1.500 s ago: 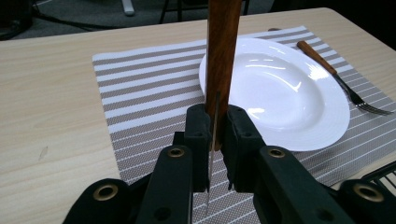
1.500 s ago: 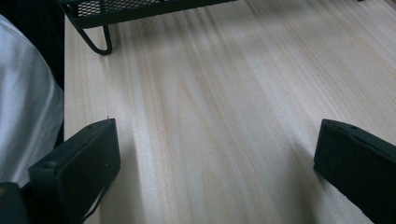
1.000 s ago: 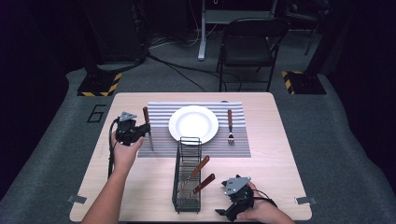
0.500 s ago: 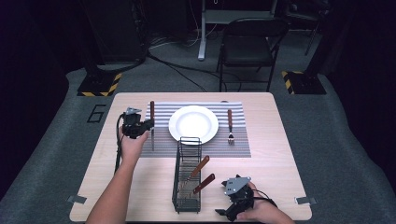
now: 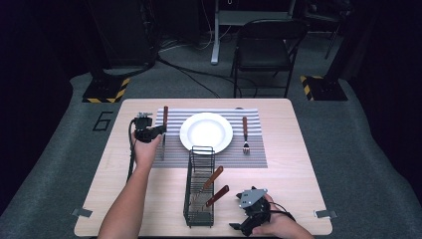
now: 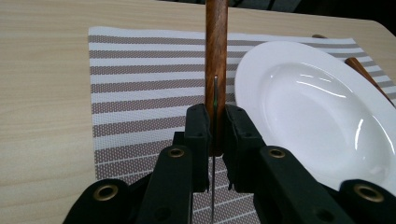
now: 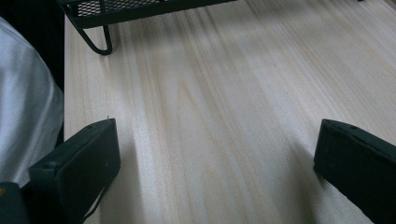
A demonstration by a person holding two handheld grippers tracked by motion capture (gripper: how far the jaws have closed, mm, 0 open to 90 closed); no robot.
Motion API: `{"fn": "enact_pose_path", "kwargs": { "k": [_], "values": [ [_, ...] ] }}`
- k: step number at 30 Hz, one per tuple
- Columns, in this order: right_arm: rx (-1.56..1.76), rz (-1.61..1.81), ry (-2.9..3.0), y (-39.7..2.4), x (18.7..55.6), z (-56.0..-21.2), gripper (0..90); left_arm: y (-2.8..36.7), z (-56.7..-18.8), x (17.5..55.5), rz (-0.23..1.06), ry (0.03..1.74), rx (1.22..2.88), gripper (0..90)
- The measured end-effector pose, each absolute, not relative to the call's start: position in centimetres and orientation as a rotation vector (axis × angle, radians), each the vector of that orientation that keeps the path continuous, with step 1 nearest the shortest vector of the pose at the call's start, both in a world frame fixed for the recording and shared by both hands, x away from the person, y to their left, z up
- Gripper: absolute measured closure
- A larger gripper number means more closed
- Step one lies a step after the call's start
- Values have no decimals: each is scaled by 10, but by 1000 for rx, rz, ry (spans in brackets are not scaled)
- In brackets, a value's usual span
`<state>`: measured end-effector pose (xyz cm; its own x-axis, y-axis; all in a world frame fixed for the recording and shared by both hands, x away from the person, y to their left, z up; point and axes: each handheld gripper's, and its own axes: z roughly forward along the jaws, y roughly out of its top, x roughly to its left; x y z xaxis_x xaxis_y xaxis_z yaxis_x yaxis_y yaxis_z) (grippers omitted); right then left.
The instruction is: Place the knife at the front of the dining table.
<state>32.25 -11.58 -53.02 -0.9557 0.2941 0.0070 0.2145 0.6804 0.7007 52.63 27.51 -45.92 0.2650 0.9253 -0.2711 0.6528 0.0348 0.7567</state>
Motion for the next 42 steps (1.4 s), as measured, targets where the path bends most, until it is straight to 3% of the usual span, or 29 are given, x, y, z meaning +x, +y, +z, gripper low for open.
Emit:
{"fn": "enact_pose_path", "kwargs": {
  "k": [42],
  "values": [
    [427,1141,2775,-116,322,-530,0,282,-503,564,288,1671,1555,808]
  ]
}}
